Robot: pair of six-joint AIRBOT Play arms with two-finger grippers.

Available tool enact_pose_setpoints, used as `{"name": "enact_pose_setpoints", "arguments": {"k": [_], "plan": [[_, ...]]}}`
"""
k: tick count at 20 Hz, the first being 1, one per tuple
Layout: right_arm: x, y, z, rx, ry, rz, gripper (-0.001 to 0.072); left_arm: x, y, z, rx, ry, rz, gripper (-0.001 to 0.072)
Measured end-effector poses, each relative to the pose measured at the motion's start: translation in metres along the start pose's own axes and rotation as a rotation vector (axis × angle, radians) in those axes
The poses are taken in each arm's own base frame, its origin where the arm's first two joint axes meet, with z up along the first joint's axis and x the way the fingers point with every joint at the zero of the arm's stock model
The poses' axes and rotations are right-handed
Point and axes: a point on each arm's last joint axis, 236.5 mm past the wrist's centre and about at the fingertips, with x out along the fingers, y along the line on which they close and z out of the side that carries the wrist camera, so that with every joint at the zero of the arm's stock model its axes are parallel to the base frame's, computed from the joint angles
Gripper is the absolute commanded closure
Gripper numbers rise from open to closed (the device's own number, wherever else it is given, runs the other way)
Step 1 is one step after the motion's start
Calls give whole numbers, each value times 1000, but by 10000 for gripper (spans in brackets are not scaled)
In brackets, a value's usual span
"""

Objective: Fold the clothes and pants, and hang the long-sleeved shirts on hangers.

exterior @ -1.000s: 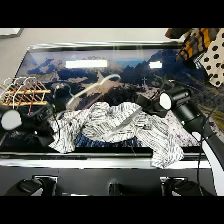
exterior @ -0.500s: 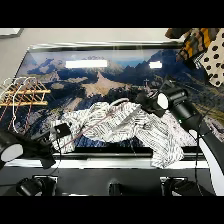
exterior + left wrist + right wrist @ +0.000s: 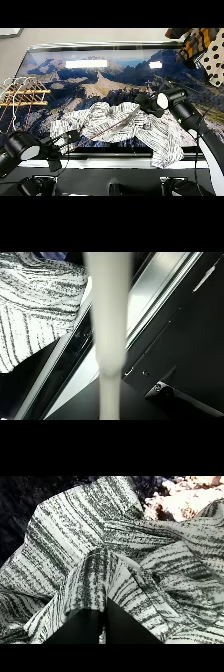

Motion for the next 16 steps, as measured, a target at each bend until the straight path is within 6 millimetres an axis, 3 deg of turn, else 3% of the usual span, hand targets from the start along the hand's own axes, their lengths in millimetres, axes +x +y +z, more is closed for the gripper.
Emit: {"name": "enact_pose_setpoints", "arguments": {"k": [4,9,16], "plan": [[0,1,-5,-24,23,5,680,13,0,3,5,56,-23,692],[-4,5,-12,-63,45,26,680,15,6,19,5,59,-25,691],[-37,23,-14,-136,22,135,680,4,21,57,85,46,-22,692]]}}
